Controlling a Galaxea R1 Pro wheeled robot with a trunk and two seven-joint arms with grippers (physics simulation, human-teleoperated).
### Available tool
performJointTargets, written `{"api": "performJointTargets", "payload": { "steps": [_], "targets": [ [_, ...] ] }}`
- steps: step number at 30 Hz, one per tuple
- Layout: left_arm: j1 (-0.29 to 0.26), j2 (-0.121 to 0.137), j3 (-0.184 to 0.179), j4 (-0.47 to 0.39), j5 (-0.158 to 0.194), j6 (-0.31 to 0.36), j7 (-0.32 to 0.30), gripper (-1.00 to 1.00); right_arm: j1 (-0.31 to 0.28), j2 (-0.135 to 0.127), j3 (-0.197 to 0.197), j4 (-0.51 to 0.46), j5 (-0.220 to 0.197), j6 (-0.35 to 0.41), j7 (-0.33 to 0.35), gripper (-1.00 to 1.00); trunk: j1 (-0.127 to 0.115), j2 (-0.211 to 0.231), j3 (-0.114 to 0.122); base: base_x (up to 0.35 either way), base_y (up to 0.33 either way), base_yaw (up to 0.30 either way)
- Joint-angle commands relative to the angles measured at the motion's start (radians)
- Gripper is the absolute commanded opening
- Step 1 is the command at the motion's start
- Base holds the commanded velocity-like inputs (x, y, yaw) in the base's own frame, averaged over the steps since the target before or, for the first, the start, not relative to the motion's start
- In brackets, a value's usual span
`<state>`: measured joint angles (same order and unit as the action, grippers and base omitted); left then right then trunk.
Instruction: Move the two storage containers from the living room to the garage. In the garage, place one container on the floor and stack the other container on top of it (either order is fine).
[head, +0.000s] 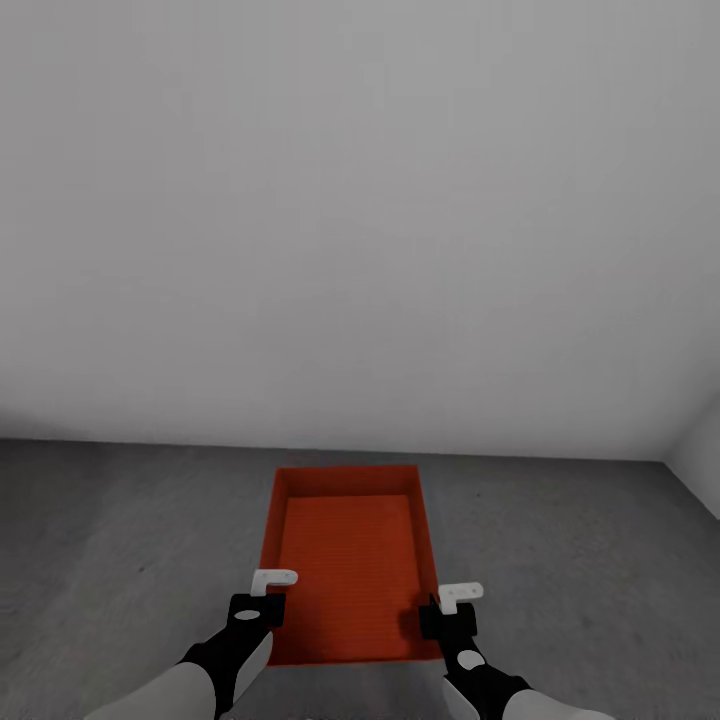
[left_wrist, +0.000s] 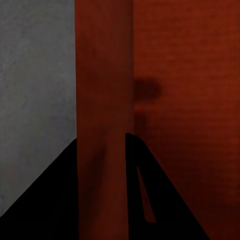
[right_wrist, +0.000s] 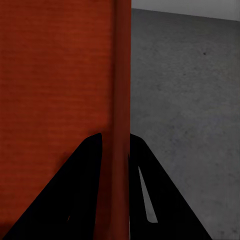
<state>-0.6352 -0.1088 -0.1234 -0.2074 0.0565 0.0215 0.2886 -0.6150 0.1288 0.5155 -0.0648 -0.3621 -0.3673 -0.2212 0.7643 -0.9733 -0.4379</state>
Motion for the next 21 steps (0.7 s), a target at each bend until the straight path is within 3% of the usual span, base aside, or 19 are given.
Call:
{"api": "performJointTargets", "payload": {
  "steps": [1, 13, 21],
  "targets": [
    [-0.001, -0.006, 0.025, -0.049, 0.060, 0.003, -0.002, -1.00, 0.000, 0.000, 0.025, 0.002, -0.014, -0.004, 0.003, -1.00, 0.000, -0.001, -0.003, 0.000, 0.000, 0.000],
    [-0.001, -0.005, 0.025, -0.049, 0.060, 0.003, -0.002, -1.00, 0.000, 0.001, 0.024, 0.002, -0.014, -0.005, 0.003, -1.00, 0.000, -0.001, -0.019, 0.004, 0.000, 0.000],
    [-0.001, -0.005, 0.025, -0.049, 0.060, 0.003, -0.002, -1.00, 0.000, 0.001, 0.024, 0.002, -0.014, -0.005, 0.003, -1.00, 0.000, -0.001, -0.020, 0.225, 0.000, 0.000]
  ]
}}
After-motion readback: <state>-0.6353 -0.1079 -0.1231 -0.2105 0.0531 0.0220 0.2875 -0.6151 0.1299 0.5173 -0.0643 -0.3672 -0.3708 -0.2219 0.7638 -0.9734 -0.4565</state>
